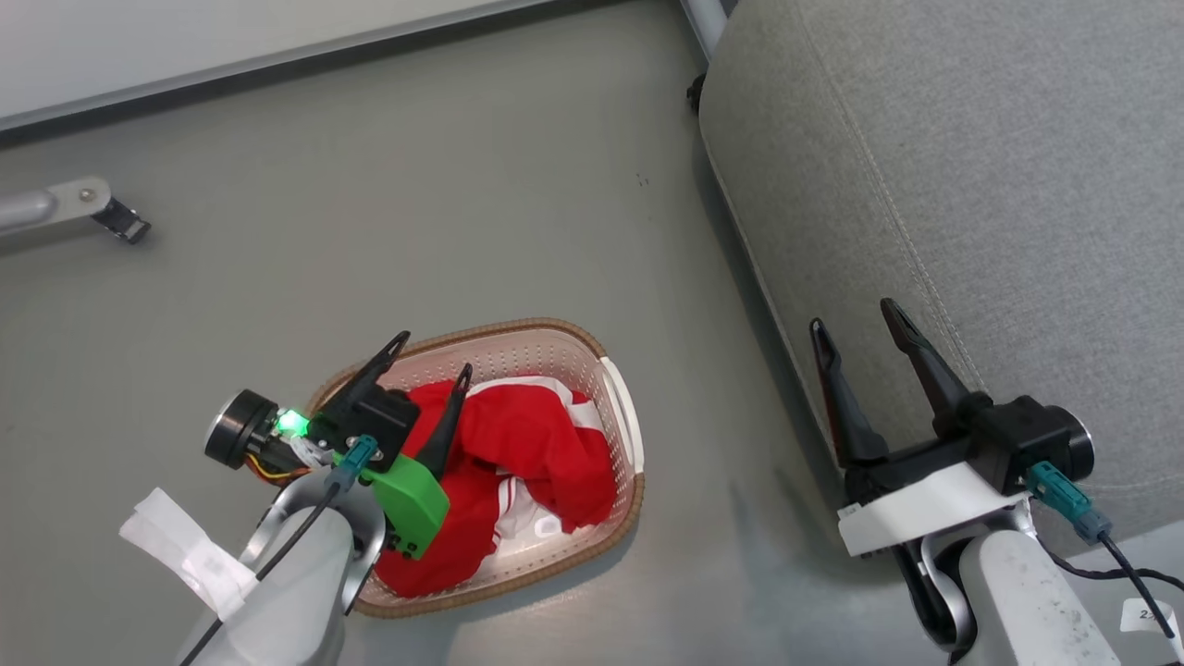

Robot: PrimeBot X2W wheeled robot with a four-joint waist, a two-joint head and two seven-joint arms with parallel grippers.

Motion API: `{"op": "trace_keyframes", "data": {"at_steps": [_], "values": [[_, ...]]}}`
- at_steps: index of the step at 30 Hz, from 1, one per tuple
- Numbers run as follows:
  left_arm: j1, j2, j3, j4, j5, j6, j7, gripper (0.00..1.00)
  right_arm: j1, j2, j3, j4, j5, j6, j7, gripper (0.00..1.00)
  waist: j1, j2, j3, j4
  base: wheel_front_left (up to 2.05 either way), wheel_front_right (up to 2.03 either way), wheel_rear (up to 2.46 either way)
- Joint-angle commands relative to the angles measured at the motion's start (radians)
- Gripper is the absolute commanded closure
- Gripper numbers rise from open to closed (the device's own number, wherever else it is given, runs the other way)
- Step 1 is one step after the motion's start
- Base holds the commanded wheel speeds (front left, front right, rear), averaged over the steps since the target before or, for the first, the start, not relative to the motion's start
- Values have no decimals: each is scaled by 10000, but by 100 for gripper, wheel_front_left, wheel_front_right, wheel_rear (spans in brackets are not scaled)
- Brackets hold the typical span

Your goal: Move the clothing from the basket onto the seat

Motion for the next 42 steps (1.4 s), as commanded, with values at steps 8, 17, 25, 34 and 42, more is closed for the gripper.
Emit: {"op": "trace_keyframes", "data": {"at_steps": [8, 17, 25, 34, 42], "values": [[-1132, 439, -619, 1478, -135, -29, -7, 0, -635, -31, 25, -398, 150, -3, -25, 0, 0, 0, 1718, -812, 0, 0, 0], [-2431, 809, -1536, 3122, -383, -21, -7, 0, -1319, -26, 57, -800, 183, -3, -25, 0, 0, 0, 2998, -951, 0, 0, 0], [-3457, 957, -2500, 4192, -595, -20, -7, 0, -1739, -28, -82, -1183, 17, -3, -25, 0, 0, 0, 4004, -906, 0, 0, 0], [-4841, 1004, -3899, 5767, -501, -21, 153, 0, -2152, -29, -163, -1722, -267, -3, -25, 0, 0, 0, 5294, -725, 0, 0, 0], [-5761, 1076, -4743, 6216, -342, -21, 839, 0, -2223, -29, -248, -2131, -452, -3, -23, 0, 0, 0, 6128, -551, 0, 0, 0]]}}
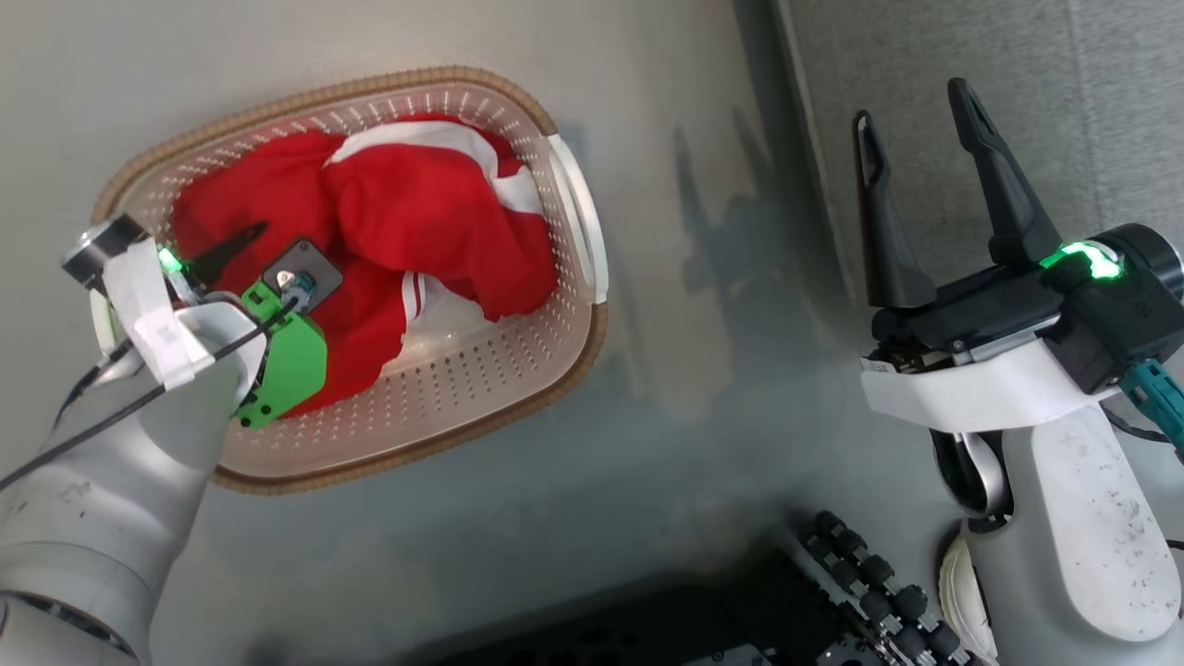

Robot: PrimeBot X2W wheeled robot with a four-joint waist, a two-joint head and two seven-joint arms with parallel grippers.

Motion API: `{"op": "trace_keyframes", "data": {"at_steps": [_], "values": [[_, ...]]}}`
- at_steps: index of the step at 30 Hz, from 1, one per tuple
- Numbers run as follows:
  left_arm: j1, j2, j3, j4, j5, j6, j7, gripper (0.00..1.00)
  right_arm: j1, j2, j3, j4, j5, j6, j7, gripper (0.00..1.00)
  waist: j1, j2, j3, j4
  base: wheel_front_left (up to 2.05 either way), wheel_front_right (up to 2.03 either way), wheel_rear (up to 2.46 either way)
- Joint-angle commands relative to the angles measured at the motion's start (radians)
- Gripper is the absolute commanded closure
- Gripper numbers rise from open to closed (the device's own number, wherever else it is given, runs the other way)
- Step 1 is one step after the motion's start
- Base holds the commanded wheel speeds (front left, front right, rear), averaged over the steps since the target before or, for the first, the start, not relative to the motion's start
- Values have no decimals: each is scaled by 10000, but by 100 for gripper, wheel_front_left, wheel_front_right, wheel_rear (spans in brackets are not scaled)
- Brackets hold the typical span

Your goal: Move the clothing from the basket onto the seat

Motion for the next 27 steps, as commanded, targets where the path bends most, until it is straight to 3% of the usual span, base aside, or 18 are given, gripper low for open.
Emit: {"op": "trace_keyframes", "data": {"at_steps": [1, 20, 21, 22, 27], "values": [[-295, 86, -117, 46, 28, 6, 111, 0, -105, -27, -48, -97, -78, -3, -25, 0, 0, 0, 473, 160, 0, 0, 0], [-1251, 30, -1063, 230, 243, 87, 923, 0, 70, -27, -218, -847, -216, -3, -25, 0, 0, 0, 1588, 281, 0, 0, 0], [-1222, 13, -1072, 233, 198, 88, 1035, 73, 85, -27, -226, -865, -226, -3, -25, 0, 0, 0, 1590, 287, 0, 0, 0], [-1205, 8, -1134, 238, 246, 94, 1104, 100, 92, -27, -238, -877, -233, -3, -25, 0, 0, 0, 1586, 292, 0, 0, 0], [-1095, -85, -1287, 241, 225, 76, 1104, 100, 27, -27, -235, -834, -296, -3, -25, 0, 0, 0, 1508, 352, 0, 0, 0]]}}
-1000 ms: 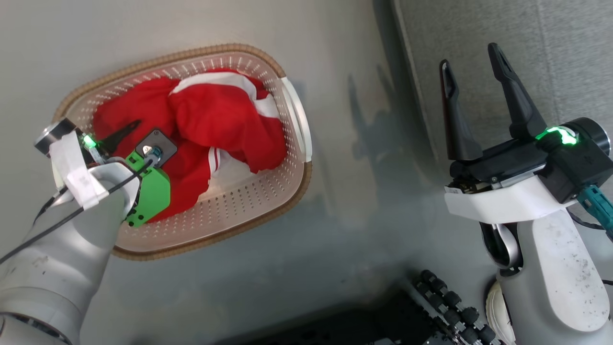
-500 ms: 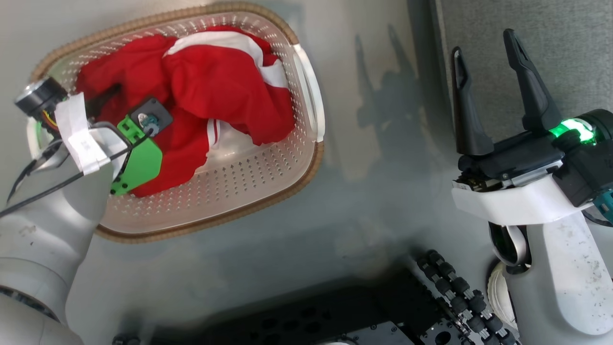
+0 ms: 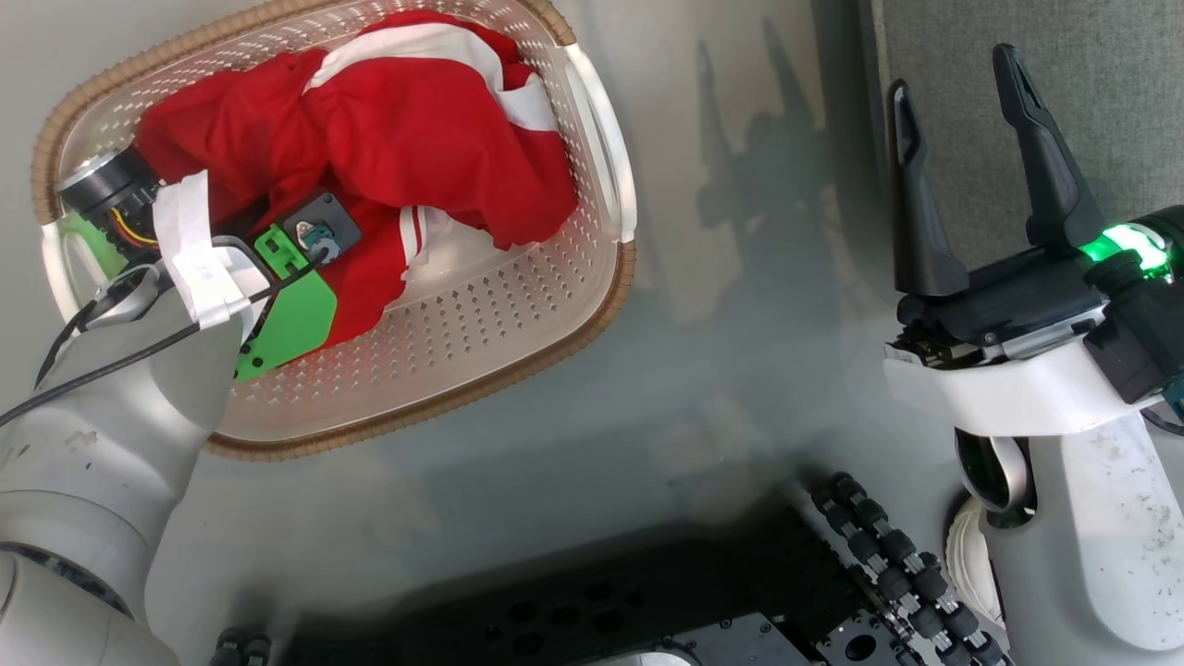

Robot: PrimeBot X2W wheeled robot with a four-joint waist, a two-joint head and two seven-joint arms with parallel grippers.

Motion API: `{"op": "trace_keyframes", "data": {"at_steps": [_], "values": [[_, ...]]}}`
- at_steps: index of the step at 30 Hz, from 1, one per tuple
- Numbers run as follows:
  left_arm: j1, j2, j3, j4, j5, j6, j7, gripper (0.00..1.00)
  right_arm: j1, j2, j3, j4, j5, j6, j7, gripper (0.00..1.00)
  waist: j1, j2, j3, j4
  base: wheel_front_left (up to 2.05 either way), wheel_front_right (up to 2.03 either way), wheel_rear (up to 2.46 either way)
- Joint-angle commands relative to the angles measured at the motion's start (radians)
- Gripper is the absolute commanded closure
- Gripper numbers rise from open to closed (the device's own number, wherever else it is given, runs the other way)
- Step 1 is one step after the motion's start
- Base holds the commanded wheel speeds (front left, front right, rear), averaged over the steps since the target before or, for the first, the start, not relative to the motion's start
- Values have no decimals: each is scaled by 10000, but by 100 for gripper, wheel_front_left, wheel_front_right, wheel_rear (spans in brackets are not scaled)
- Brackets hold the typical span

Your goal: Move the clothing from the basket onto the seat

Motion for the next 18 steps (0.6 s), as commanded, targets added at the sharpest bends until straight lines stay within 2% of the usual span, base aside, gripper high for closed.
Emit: {"op": "trace_keyframes", "data": {"at_steps": [1, 9, 18], "values": [[43, 22, -6, 28, -100, -3, -22, 100, -3, -26, -8, 19, -61, -3, -25, 0, 0, 0, -59, 27, 0, 0, 0], [320, -214, -98, 22, -393, -51, -531, 100, -15, -26, -54, 181, -150, -3, -23, 0, 0, 0, -633, 204, 0, 0, 0], [1042, -742, -136, 20, -1084, -75, -1401, 100, 119, -27, -20, 647, -227, -3, -25, 0, 0, 0, -2045, 493, 0, 0, 0]]}}
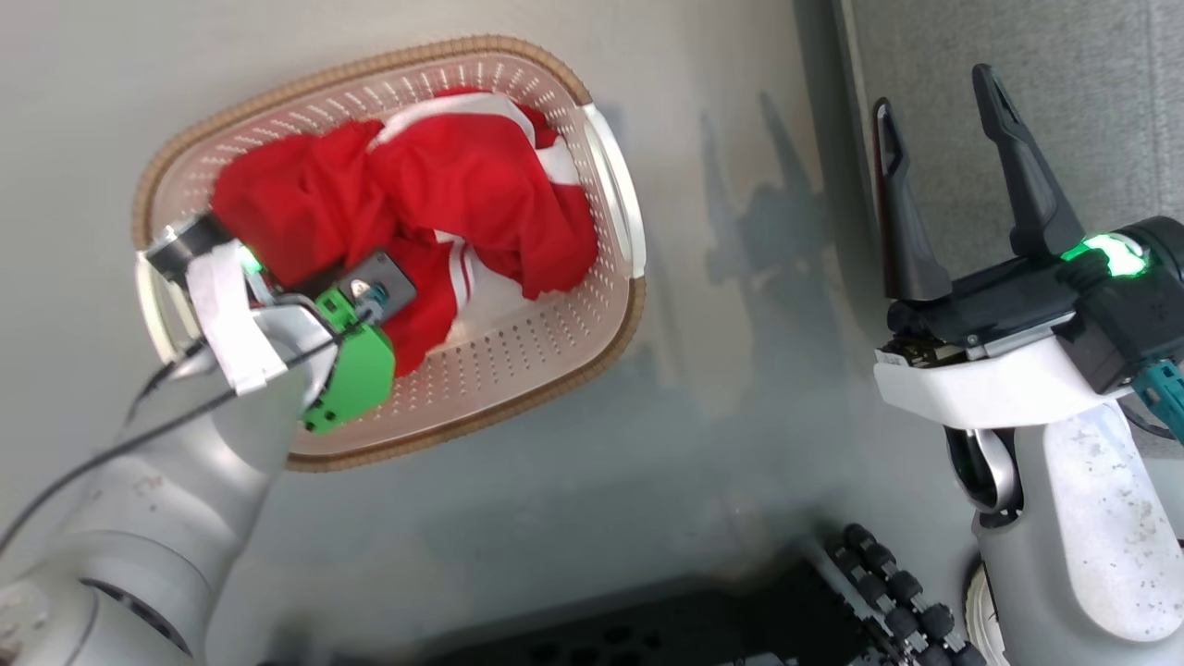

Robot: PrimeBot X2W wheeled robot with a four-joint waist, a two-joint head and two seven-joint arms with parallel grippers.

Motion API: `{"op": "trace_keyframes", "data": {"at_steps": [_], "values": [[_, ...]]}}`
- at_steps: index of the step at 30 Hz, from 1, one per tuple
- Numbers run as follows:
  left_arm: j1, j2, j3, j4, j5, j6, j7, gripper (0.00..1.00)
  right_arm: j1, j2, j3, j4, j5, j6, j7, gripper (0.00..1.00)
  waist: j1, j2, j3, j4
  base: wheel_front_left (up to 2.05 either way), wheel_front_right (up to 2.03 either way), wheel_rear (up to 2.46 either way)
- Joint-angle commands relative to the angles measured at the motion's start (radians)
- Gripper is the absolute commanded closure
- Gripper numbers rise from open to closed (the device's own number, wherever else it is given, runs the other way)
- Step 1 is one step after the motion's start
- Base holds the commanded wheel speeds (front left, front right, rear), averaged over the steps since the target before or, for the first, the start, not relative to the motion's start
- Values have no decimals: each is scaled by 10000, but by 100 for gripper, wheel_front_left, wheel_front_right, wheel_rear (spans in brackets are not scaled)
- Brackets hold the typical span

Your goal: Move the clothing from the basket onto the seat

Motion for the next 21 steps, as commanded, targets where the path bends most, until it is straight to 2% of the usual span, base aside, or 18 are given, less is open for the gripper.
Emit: {"op": "trace_keyframes", "data": {"at_steps": [1, 12, 21], "values": [[300, -107, -32, -27, -194, -20, -140, 100, 167, -29, 1, 120, -55, -3, -23, 0, 0, 0, -853, 231, 0, 0, 0], [1479, -440, -270, -1079, -1797, -22, -593, 100, 657, -31, -18, 764, -104, -3, -23, 0, 0, 0, -2908, 649, 0, 0, 0], [2409, -53, 175, -3173, -2819, -13, -596, 100, 1263, -32, -109, 1190, -58, -3, -23, 0, 0, 0, -4422, 1033, 0, 0, 0]]}}
